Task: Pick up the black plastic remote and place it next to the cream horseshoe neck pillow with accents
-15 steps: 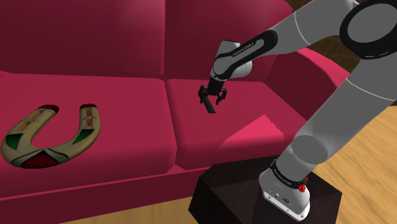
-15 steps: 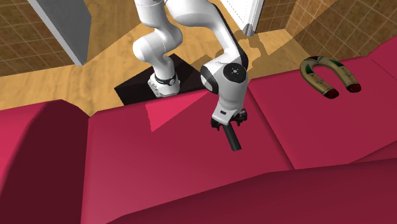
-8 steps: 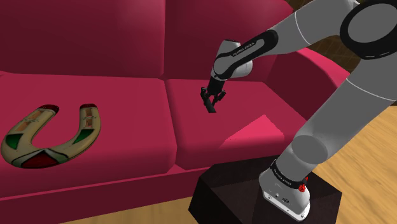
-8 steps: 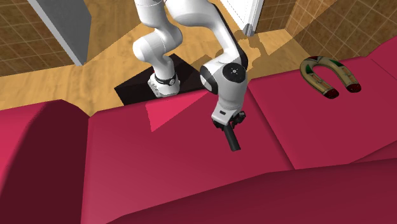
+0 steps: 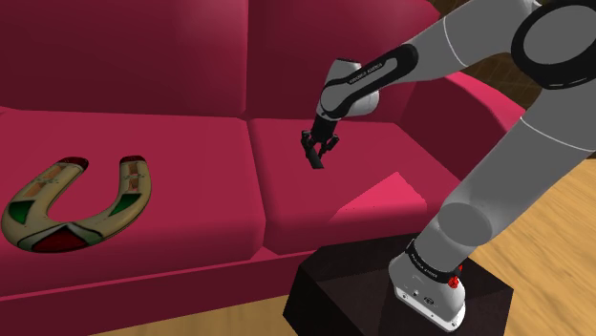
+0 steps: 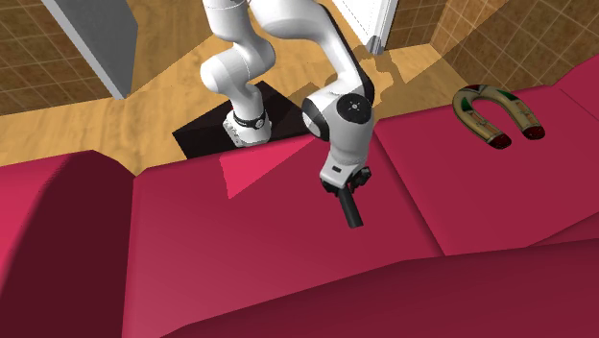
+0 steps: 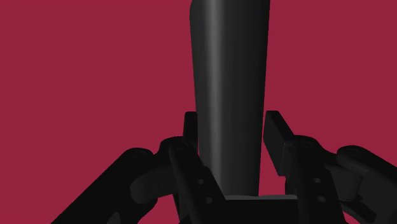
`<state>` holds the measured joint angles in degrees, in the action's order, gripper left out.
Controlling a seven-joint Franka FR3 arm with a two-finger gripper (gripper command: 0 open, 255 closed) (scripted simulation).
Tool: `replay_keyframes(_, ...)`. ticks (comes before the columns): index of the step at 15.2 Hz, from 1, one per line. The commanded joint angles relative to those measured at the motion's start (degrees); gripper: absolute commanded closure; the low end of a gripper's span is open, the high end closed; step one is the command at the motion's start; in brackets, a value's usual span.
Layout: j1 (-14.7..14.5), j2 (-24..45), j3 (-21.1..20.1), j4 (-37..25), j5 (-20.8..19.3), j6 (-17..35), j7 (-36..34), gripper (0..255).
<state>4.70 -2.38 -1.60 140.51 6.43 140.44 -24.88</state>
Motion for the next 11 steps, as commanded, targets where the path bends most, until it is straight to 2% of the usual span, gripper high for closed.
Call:
replay_keyframes(1,0.0,-0.8,0.0,-0.4,-0.1,-1.3,-0.1,255)
replay_keyframes(11,0.1,-5.9,0.1,-3.5,-0.8,-9.4,-0.9,255)
